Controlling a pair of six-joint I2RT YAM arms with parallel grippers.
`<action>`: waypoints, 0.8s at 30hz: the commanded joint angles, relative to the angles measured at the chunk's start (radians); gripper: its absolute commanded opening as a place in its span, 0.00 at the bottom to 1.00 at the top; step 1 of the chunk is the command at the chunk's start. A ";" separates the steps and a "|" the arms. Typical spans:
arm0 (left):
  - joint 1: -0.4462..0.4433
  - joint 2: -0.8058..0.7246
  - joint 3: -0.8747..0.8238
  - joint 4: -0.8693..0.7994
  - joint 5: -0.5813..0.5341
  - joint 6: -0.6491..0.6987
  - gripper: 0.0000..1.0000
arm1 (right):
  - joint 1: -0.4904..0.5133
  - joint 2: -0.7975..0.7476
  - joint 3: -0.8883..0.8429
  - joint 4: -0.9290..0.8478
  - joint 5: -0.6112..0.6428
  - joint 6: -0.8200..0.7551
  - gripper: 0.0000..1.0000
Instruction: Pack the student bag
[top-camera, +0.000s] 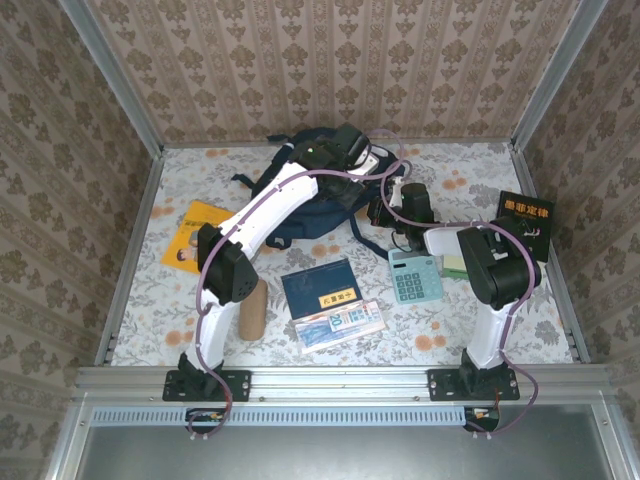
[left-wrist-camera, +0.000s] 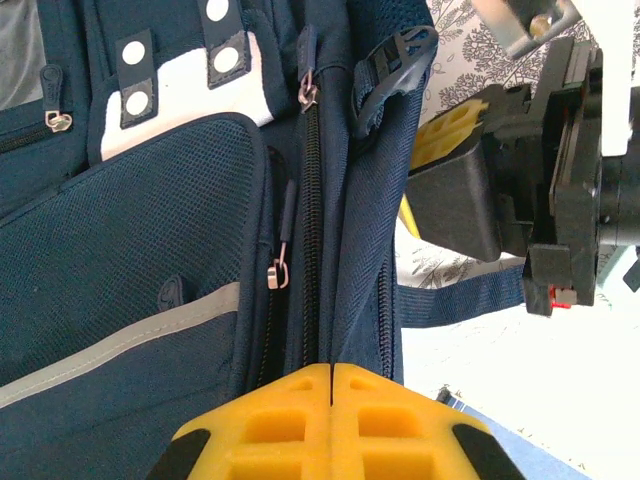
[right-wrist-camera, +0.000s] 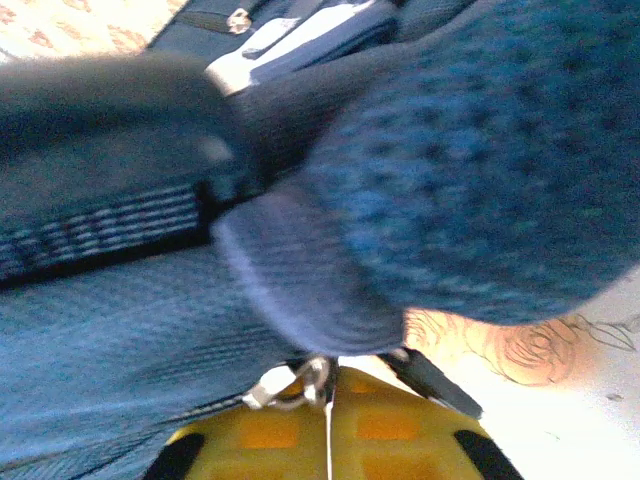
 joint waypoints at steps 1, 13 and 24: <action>0.003 -0.010 0.047 0.014 -0.010 -0.024 0.00 | -0.005 -0.026 -0.003 0.050 0.001 -0.010 0.00; 0.015 0.013 0.049 0.030 -0.004 -0.036 0.00 | 0.040 -0.282 -0.096 -0.061 -0.054 -0.038 0.00; 0.023 0.008 0.063 0.028 0.006 -0.047 0.00 | 0.038 -0.353 -0.140 -0.148 -0.028 -0.073 0.16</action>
